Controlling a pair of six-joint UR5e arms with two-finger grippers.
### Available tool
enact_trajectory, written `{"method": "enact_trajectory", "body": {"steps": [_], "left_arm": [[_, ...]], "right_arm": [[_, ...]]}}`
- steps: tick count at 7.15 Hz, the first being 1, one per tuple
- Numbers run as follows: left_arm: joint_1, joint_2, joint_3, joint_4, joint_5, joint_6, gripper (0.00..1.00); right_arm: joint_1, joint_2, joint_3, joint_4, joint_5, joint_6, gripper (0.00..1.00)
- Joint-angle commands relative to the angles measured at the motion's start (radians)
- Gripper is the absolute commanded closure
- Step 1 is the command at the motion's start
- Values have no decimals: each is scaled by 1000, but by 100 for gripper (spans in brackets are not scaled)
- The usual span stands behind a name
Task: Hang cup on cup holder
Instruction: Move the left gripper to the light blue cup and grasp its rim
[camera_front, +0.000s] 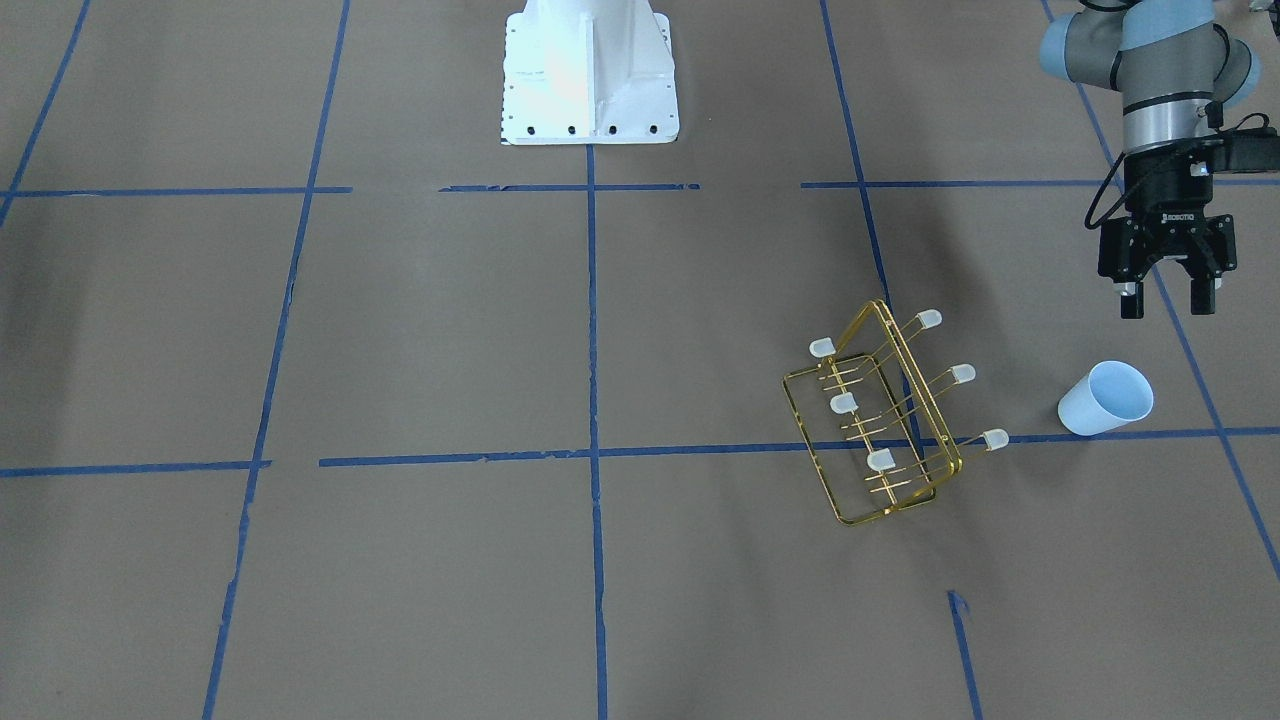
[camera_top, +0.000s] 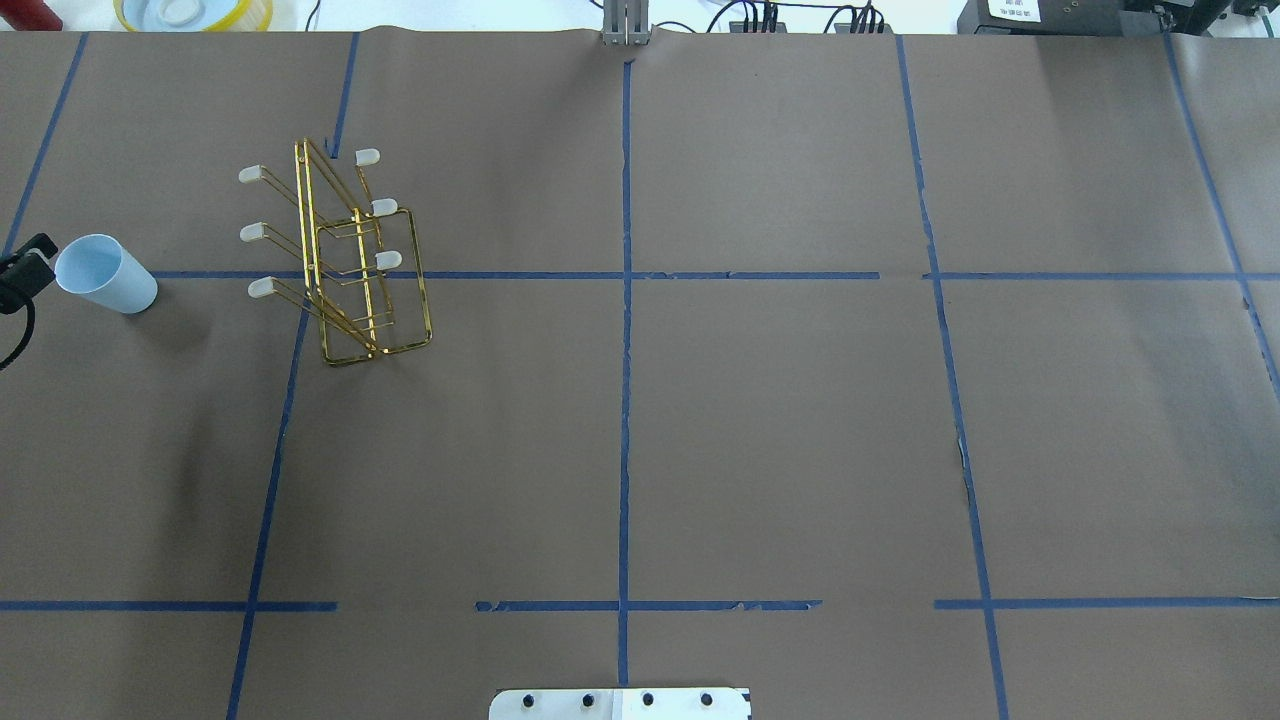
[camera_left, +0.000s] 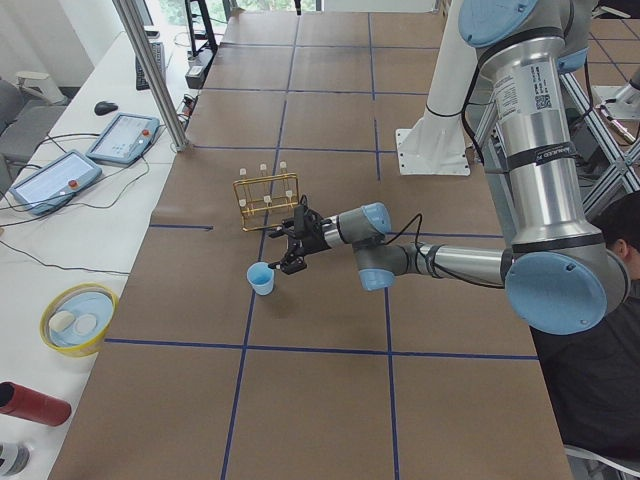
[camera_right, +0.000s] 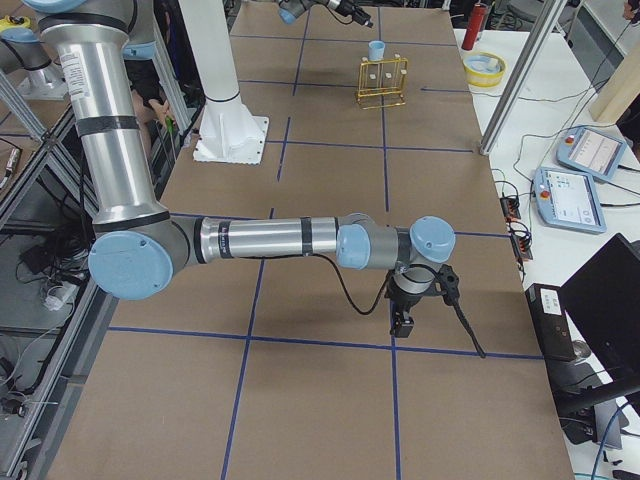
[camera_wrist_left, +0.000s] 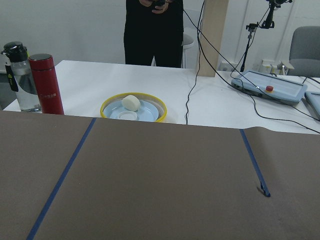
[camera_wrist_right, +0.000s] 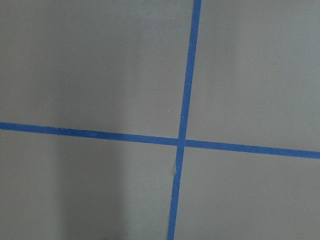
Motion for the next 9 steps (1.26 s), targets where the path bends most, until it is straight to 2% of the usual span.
{"method": "enact_trajectory", "body": {"steps": [1, 2, 3, 5, 9], "left_arm": [[34, -5, 76, -62, 91, -8, 0], [78, -8, 102, -59, 175, -7, 0], [108, -10, 107, -54, 201, 4, 0], [132, -26, 104, -45, 191, 73, 0], [134, -94, 178, -45, 128, 102, 0]], "right_arm": [[0, 0, 0, 0, 0, 0, 0], [0, 0, 0, 0, 0, 0, 0], [0, 0, 0, 0, 0, 0, 0], [0, 0, 0, 0, 0, 0, 0], [0, 0, 0, 0, 0, 0, 0]]}}
